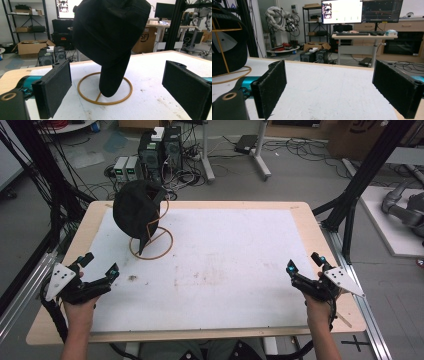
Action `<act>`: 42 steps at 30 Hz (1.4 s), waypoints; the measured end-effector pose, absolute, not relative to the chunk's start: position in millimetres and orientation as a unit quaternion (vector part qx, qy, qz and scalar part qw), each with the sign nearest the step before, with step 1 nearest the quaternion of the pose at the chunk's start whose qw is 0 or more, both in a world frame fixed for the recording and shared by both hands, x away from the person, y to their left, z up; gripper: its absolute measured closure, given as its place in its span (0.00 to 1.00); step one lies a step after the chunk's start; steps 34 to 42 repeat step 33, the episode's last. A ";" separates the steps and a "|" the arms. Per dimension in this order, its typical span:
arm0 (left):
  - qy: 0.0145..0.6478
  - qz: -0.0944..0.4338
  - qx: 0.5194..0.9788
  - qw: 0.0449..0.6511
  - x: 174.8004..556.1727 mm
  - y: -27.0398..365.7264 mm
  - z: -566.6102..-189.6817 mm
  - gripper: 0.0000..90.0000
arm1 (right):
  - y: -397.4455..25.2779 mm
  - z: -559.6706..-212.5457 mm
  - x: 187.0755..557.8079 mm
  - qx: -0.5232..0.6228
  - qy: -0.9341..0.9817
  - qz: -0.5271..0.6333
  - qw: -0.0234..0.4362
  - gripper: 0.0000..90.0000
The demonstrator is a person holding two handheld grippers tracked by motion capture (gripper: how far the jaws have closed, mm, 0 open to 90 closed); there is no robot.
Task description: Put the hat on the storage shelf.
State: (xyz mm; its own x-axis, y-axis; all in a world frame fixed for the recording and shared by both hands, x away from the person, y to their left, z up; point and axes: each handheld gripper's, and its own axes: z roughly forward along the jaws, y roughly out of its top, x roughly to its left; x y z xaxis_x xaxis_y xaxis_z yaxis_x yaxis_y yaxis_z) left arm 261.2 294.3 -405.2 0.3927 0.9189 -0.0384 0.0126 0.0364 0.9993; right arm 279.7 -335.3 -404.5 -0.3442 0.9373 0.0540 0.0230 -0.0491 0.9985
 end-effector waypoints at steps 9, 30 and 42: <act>0.401 0.381 0.580 0.598 260.0 296.0 -404.3 0.10 | -334.0 -404.4 279.9 0.422 0.571 0.589 0.385 0.13; 0.402 0.384 0.579 0.597 258.2 297.9 -403.7 0.10 | -334.5 -405.0 281.3 0.421 0.571 0.588 0.389 0.13; 0.402 0.384 0.579 0.596 258.4 297.9 -403.8 0.10 | -334.7 -404.8 281.7 0.419 0.570 0.588 0.392 0.13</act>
